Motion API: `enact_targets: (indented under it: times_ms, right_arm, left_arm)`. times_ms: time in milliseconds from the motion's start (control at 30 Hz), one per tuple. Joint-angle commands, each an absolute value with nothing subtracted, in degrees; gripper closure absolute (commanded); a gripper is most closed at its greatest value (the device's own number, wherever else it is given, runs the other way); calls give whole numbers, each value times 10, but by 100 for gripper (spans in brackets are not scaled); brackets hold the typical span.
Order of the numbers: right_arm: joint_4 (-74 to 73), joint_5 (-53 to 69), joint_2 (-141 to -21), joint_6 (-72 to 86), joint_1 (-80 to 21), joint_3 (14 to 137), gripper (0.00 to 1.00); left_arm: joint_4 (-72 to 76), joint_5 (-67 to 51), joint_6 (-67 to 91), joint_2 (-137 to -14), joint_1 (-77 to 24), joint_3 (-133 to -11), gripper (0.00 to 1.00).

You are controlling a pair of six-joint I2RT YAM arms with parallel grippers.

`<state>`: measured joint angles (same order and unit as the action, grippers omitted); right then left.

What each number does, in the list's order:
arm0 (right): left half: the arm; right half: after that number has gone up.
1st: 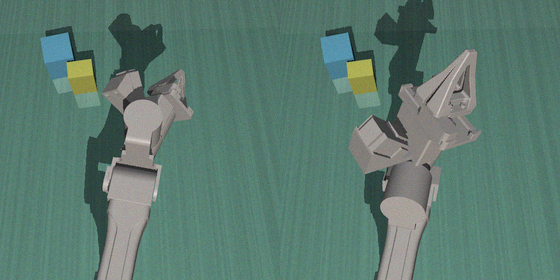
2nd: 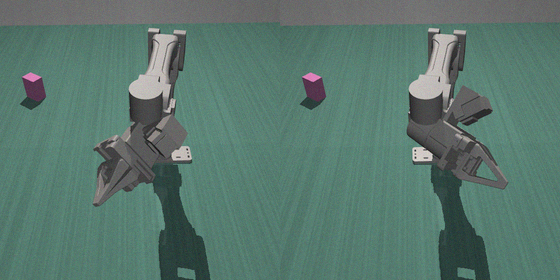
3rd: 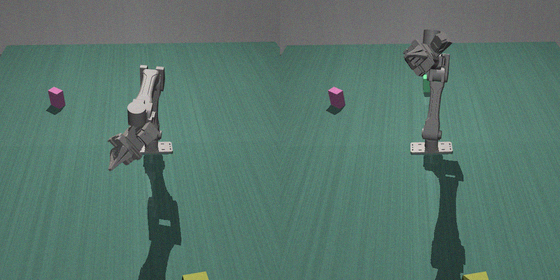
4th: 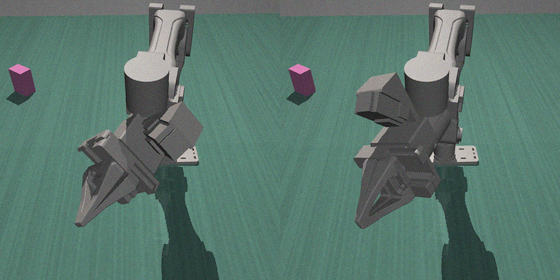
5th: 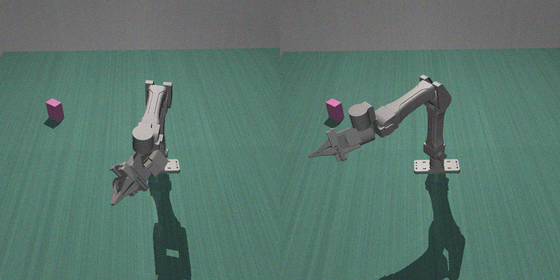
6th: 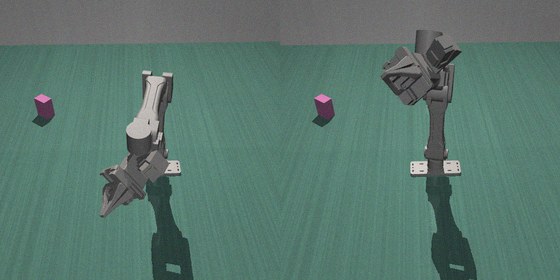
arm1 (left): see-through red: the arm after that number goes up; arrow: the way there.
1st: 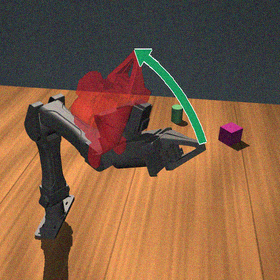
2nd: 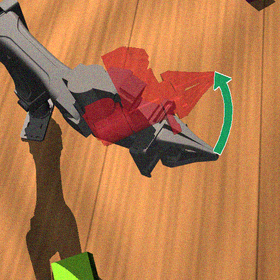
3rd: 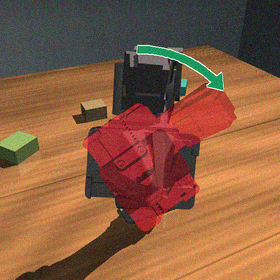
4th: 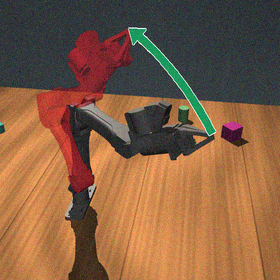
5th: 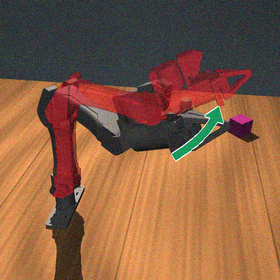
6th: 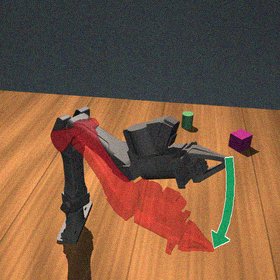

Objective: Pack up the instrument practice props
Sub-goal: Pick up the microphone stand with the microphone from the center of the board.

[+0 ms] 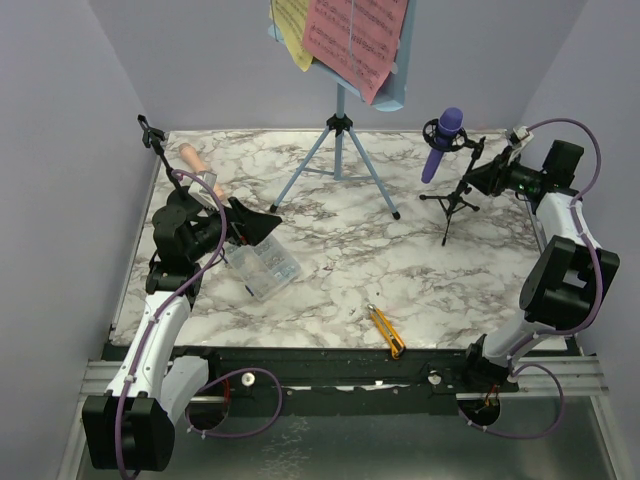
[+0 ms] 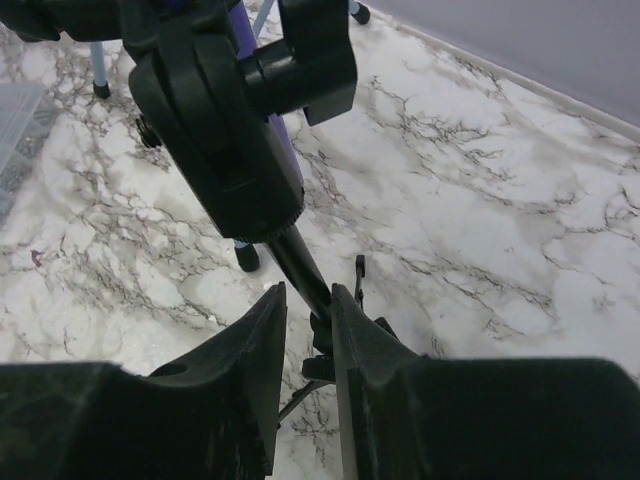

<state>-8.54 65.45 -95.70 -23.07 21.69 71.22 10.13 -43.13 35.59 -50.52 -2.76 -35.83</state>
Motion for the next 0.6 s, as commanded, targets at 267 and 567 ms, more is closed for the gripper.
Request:
enact_targets:
  times_ms: [267,567]
  right_arm:
    - [-46,687,-932,-248,213,711,87]
    - [-40,670,-937,-243,213,711,81]
  left_arm:
    - [111,-439,354,-496,-30,-353,1]
    - [111,-438,353,-497,-30,-353,1]
